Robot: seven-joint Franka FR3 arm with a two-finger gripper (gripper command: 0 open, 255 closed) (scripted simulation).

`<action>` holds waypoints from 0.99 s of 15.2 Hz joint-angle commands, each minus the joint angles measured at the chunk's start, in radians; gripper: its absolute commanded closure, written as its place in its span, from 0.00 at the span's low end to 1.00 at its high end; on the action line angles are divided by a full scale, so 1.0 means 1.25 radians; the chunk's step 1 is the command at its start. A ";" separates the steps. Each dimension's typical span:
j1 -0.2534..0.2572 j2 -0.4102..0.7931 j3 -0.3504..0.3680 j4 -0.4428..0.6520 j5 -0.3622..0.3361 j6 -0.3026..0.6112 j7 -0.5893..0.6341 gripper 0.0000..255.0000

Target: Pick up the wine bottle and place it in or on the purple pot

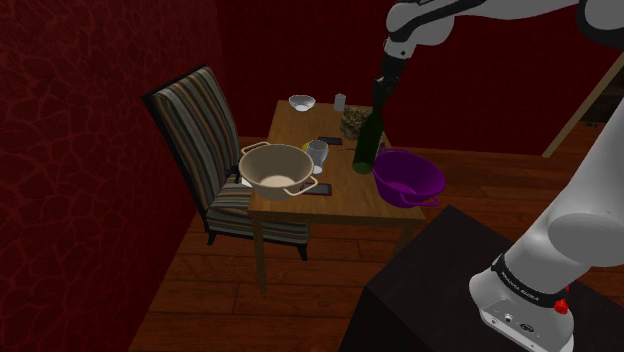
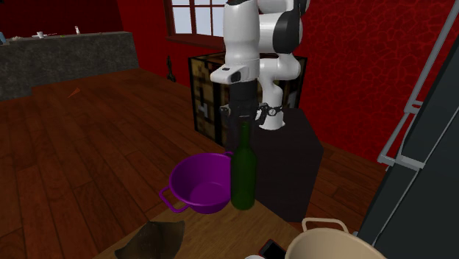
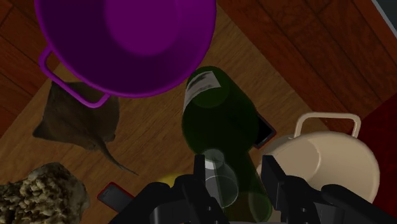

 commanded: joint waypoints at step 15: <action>-0.014 -0.048 -0.015 0.110 -0.019 -0.158 -0.005 1.00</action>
